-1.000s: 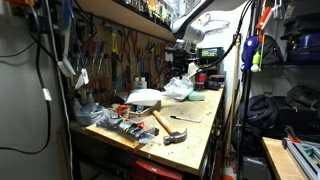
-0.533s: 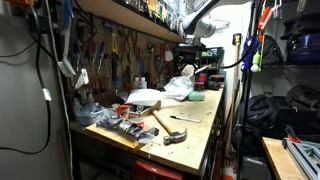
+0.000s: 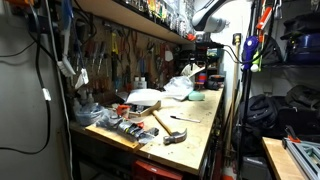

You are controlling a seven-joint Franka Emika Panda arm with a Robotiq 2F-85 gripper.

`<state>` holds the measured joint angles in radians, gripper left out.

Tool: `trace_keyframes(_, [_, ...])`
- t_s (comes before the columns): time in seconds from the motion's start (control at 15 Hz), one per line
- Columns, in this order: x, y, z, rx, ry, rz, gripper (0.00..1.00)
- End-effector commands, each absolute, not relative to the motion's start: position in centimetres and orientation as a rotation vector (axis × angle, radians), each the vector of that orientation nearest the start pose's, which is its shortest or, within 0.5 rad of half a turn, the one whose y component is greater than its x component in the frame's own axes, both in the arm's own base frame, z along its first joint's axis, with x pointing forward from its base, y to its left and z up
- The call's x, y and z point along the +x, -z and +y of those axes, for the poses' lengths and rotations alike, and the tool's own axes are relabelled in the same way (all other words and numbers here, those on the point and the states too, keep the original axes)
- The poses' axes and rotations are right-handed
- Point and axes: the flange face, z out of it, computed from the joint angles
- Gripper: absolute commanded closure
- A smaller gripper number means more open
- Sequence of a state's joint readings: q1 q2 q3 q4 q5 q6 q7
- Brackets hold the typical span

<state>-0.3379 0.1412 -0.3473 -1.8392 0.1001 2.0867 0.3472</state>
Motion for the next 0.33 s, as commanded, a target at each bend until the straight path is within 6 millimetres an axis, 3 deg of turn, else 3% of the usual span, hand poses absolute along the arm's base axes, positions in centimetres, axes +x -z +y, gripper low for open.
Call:
trace_keyframes(0.0, [48.05,-46.64,-37.67,-2.677,0.190,1.590,0.00])
trace_keyframes(0.27, [48.53,-46.57,-37.28,-2.682,0.189,1.583,0.00])
